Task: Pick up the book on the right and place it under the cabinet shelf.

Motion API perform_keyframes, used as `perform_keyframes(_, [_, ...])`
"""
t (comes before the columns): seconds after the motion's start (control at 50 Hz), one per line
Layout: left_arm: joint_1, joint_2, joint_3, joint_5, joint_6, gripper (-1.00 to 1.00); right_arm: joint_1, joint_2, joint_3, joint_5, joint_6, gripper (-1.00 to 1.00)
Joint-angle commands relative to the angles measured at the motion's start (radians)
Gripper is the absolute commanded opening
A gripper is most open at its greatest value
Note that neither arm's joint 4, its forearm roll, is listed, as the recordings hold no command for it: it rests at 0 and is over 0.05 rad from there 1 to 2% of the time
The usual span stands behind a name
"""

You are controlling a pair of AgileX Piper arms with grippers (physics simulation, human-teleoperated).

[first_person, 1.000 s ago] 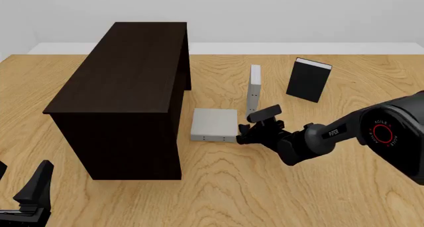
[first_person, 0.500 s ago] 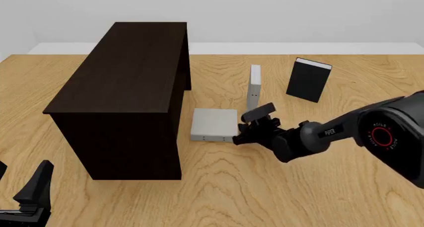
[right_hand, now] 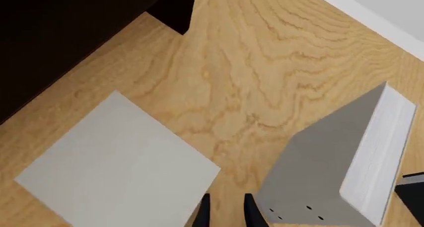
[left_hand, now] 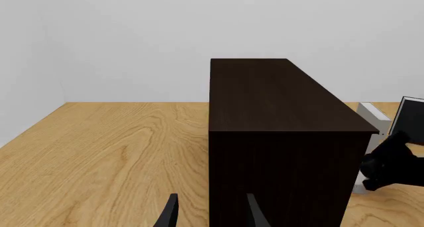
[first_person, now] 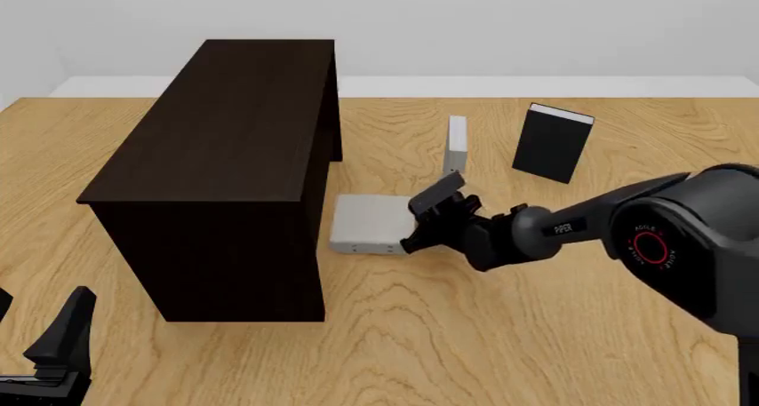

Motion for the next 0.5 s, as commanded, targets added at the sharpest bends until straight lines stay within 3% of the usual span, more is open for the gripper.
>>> perform_keyframes(0.02, [0.0,0.0,0.0,0.0,0.0,1.0,0.086,0.082,-0.119,0.024,0.272,1.0])
perform_keyframes(0.5, [0.0,0.0,0.0,0.0,0.0,1.0,0.132,0.062,-0.151,0.052,0.27,1.0])
